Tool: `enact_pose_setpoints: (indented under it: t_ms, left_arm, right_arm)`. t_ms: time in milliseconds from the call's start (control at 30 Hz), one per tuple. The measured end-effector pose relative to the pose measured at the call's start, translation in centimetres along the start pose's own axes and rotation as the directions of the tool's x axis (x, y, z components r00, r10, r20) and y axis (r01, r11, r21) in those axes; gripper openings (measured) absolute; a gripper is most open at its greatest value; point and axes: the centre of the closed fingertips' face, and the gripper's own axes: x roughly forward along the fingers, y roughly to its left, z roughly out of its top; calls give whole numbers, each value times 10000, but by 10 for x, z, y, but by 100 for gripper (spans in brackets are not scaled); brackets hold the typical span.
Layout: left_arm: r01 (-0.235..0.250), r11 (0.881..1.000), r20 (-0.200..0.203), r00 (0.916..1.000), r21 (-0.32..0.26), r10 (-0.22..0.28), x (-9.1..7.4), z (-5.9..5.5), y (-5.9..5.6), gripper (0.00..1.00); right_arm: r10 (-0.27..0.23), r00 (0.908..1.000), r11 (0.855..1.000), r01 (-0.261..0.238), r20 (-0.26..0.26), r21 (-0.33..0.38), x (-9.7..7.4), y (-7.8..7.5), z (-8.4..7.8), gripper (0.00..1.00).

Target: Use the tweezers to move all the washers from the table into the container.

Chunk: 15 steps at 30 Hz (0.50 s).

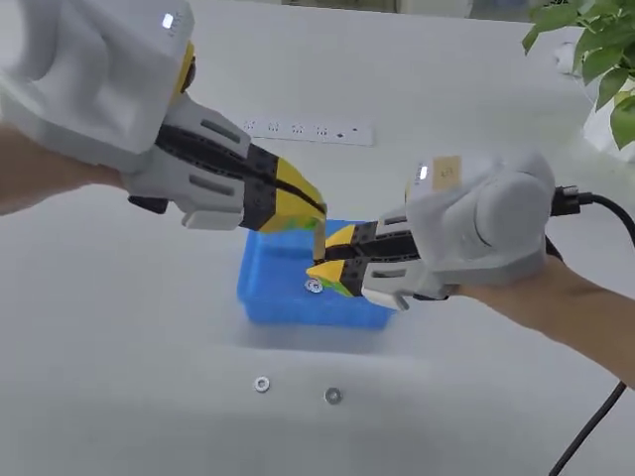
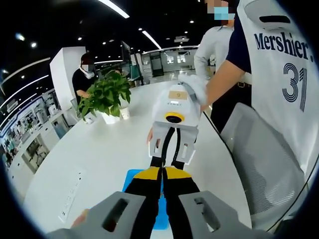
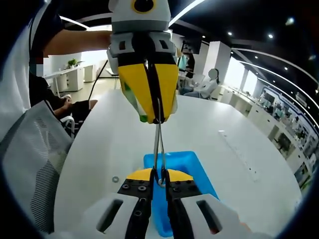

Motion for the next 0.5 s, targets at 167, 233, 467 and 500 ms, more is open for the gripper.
enact_pose_setpoints:
  t_ms: [167, 233, 467, 500]
  left_arm:
    - [11, 10000, -41, 10000, -80, -12, 4, -5, 8, 5]
    - [35, 9999, -34, 10000, -132, -36, 5, -7, 11, 5]
    - [222, 9993, -233, 9995, -301, -229, 13, -26, 22, 5]
    - [216, 9993, -232, 9995, -302, -223, 13, -26, 23, 5]
  right_arm:
    - [14, 10000, 10000, -13, -63, 63, 6, -9, -6, 10]
    - [57, 10000, 9999, -56, -48, 113, 9, -11, -8, 10]
    - [332, 9993, 9993, -329, -159, 198, 18, -14, -18, 10]
    - [380, 9992, 9990, -377, -152, 223, 19, -14, -19, 10]
